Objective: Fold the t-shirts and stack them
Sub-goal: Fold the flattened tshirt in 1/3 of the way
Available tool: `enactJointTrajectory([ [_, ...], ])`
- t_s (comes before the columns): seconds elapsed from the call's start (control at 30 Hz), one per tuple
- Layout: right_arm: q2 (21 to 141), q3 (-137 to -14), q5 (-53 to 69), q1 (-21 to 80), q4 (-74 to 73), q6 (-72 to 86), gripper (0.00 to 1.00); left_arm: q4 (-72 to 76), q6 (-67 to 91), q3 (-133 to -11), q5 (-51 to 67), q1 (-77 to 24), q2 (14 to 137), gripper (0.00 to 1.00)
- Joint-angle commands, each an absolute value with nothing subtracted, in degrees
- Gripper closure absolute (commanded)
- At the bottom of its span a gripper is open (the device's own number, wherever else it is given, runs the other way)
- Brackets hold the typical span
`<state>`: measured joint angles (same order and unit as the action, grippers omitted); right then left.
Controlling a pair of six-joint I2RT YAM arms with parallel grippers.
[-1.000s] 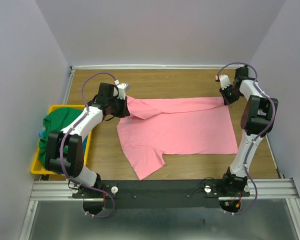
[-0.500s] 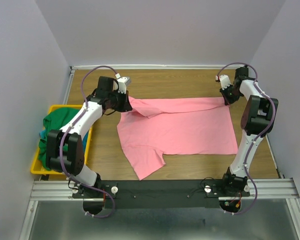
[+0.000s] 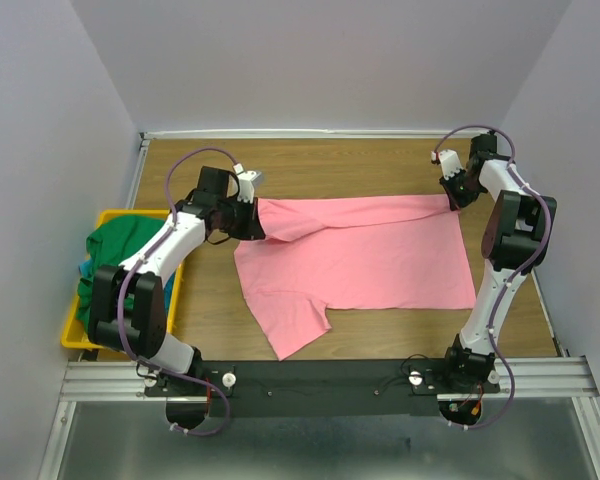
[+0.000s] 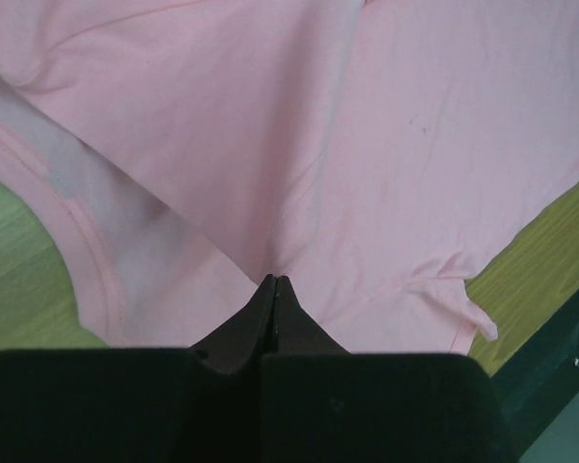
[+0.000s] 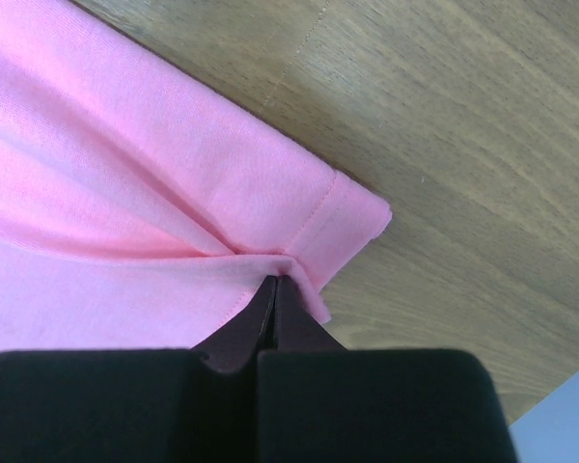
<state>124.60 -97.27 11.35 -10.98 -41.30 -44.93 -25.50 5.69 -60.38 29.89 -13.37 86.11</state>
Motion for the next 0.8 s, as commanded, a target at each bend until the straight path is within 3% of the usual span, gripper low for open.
enactJointTrajectory([
  [0.0, 123.57, -96.94, 9.58, -11.43, -42.63, -45.18, 0.99, -25.93, 6.50, -57.75, 29.71, -13.97, 84.29, 1.00],
  [0.43, 123.92, -97.29, 9.93, -11.43, -42.63, -44.74, 0.99, -24.09, 7.65, -58.36, 33.75, -17.93, 86.57, 1.00],
  [0.77, 123.22, -96.42, 9.05, -11.43, -42.89, -46.32, 0.99, -28.56, 1.68, -62.30, 27.60, -15.47, 93.76, 1.00],
])
